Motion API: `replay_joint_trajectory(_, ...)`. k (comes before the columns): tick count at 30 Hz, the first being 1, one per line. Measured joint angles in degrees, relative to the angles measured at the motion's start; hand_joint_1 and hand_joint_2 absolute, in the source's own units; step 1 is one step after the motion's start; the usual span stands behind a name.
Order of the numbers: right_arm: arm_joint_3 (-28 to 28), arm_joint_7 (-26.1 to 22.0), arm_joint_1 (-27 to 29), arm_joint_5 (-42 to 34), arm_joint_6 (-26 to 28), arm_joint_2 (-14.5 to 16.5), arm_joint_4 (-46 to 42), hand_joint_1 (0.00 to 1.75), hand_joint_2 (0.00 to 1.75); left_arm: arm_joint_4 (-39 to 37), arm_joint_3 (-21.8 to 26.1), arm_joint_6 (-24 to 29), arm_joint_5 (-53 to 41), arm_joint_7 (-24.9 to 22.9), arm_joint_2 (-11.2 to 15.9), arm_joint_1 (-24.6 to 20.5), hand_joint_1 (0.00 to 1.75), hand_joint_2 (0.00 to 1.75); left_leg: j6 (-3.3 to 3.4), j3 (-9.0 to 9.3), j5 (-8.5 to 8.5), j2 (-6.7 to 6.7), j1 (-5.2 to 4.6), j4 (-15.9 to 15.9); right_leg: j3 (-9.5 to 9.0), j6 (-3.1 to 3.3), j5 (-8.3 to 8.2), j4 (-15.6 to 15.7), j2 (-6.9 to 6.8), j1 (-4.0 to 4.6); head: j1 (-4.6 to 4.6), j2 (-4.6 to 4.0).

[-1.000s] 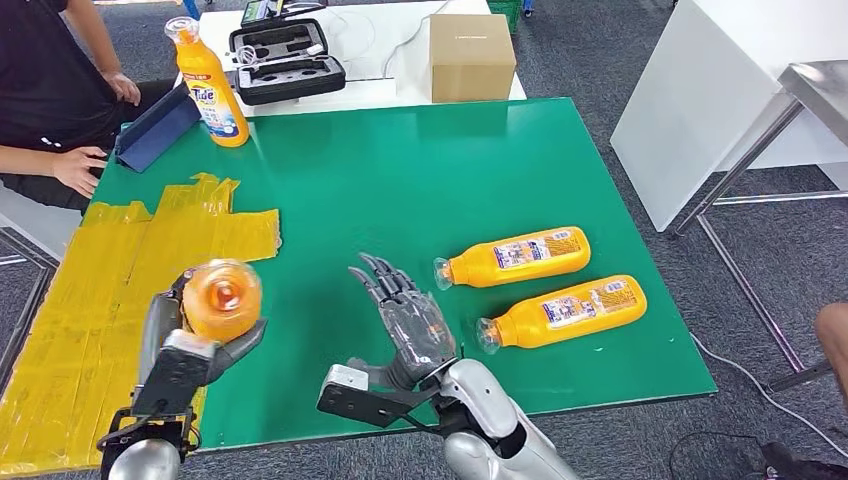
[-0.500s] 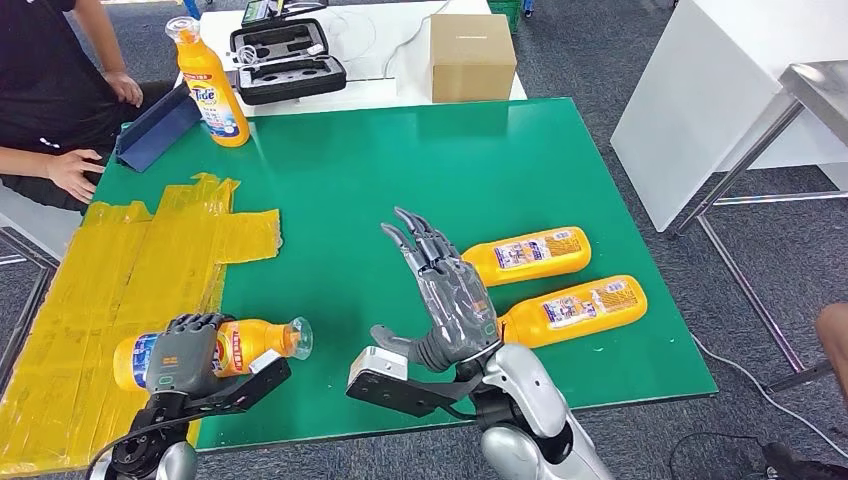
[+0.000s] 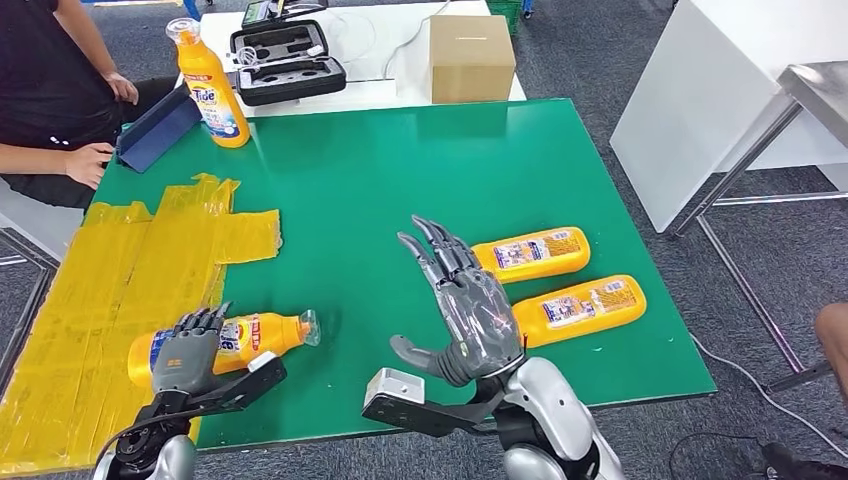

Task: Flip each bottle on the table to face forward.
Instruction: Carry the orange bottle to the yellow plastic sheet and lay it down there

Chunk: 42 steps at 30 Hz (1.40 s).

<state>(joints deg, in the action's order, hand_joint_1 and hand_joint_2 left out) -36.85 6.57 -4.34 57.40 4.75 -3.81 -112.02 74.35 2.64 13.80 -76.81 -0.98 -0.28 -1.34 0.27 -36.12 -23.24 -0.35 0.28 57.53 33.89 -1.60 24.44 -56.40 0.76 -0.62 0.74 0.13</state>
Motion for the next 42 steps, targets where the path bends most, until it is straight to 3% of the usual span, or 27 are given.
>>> replay_joint_trajectory(10,4.73,-1.28,5.29,1.54,-0.29,-4.94,-1.79,0.0,1.75,0.77,2.62,4.81,-0.63,0.81,0.6,1.63,0.0,0.0,0.0,0.0,-0.01,0.04,0.0,0.0,0.02,0.0,0.0,0.01,0.0,0.0,0.01,0.0)
replay_joint_trajectory(16,6.14,-1.45,7.0,2.07,-0.29,-6.34,-2.55,0.0,1.75,2.7,3.53,5.87,0.28,1.62,0.29,2.81,0.0,0.0,-0.01,-0.02,-0.01,0.04,0.0,0.0,0.04,0.0,0.0,0.01,0.0,0.0,0.01,0.0)
replay_joint_trajectory(21,8.4,-2.21,10.64,2.77,0.22,-8.2,-3.64,0.0,1.75,9.76,5.17,15.44,13.14,10.2,-2.36,6.07,0.0,0.0,0.05,-0.04,-0.05,0.0,-0.02,0.01,0.04,-0.01,0.01,0.03,0.0,-0.03,0.01,0.0)
replay_joint_trajectory(24,11.71,-3.57,14.89,2.78,2.02,-10.34,-4.74,0.0,1.75,18.05,6.24,17.58,23.68,16.29,-4.93,9.3,0.0,0.0,0.18,-0.07,-0.14,-0.01,-0.07,0.01,0.04,-0.04,0.03,0.07,0.0,-0.1,0.0,0.0)
replay_joint_trajectory(30,18.91,-3.26,22.43,2.34,4.73,-14.47,-6.86,0.0,1.75,30.54,6.84,13.16,41.39,22.26,-8.7,13.19,0.0,0.0,0.25,-0.04,-0.27,0.0,-0.12,0.01,0.05,-0.07,0.05,0.12,0.0,-0.13,0.03,0.0)
replay_joint_trajectory(35,28.65,-2.4,31.81,-2.04,4.41,-18.05,-7.77,0.0,1.75,37.74,6.68,-0.16,62.98,22.14,-10.53,16.69,0.0,0.0,0.27,-0.03,-0.31,-0.14,-0.13,0.01,-0.02,-0.22,0.15,0.12,-0.03,-0.14,0.01,0.0)
replay_joint_trajectory(38,36.69,-5.85,34.89,-3.28,0.69,-17.73,-7.89,0.0,1.75,40.31,6.01,-4.49,67.05,21.37,-11.11,18.47,0.0,0.0,0.26,0.02,-0.38,-0.09,-0.15,0.01,-0.01,-0.22,0.15,0.12,0.0,-0.16,0.03,0.0)
replay_joint_trajectory(42,45.54,-7.97,35.85,-2.32,-5.78,-16.16,-7.71,0.0,1.75,41.91,4.88,-6.48,68.47,20.59,-11.23,19.77,0.0,0.0,0.26,0.07,-0.39,-0.09,-0.15,0.01,-0.03,-0.22,0.15,0.13,0.0,-0.16,0.03,0.0)
